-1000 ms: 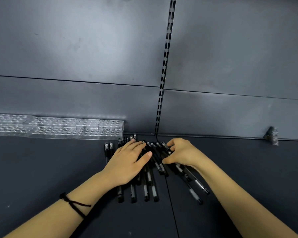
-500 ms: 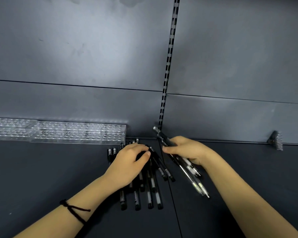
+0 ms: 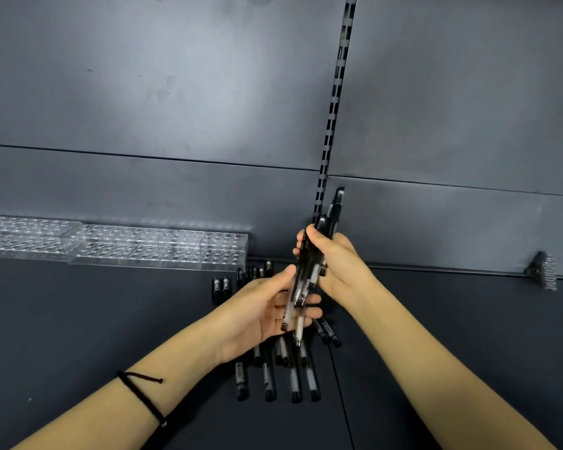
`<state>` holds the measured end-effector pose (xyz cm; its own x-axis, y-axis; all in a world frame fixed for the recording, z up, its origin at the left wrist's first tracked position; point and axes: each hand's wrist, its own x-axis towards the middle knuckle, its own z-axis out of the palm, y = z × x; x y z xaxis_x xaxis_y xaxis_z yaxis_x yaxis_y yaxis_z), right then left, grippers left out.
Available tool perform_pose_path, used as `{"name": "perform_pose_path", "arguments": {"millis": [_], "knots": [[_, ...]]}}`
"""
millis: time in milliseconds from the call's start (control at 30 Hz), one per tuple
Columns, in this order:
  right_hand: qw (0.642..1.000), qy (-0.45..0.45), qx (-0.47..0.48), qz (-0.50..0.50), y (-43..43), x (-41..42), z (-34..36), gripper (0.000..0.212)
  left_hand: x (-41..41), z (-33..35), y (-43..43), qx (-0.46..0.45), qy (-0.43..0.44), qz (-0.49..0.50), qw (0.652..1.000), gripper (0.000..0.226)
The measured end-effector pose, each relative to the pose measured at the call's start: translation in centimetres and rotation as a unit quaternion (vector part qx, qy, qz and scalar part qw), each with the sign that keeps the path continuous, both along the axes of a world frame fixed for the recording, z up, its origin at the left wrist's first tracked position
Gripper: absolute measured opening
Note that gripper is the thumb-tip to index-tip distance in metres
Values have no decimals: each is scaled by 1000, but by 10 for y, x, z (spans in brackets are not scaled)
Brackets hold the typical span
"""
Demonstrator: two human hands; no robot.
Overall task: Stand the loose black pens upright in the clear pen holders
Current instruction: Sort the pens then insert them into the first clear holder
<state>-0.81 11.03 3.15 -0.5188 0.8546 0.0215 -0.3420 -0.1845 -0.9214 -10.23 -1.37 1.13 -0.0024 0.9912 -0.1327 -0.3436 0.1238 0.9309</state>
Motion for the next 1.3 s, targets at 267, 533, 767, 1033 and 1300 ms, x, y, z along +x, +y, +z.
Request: {"name": "perform_pose_path", "arguments": {"millis": [267,533,767,1033,1300], "knots": [[989,-85,117,38,-20,-2,-6,31,2,-5,2,9,-38,62,997,21],[948,-255,145,124,-29,8,-3,78,0,-1,-6,54,112,33,992,28],[941,-255,186,125,-33,11,-1,78,0,1,-7,86,124,24,988,19],[980,54,189,18,-19,8,10,34,5,8,-12,15,65,-69,995,27],[970,29,232,61,-30,6,0,37,9,1,-11,18,-3,-44,999,26]]}}
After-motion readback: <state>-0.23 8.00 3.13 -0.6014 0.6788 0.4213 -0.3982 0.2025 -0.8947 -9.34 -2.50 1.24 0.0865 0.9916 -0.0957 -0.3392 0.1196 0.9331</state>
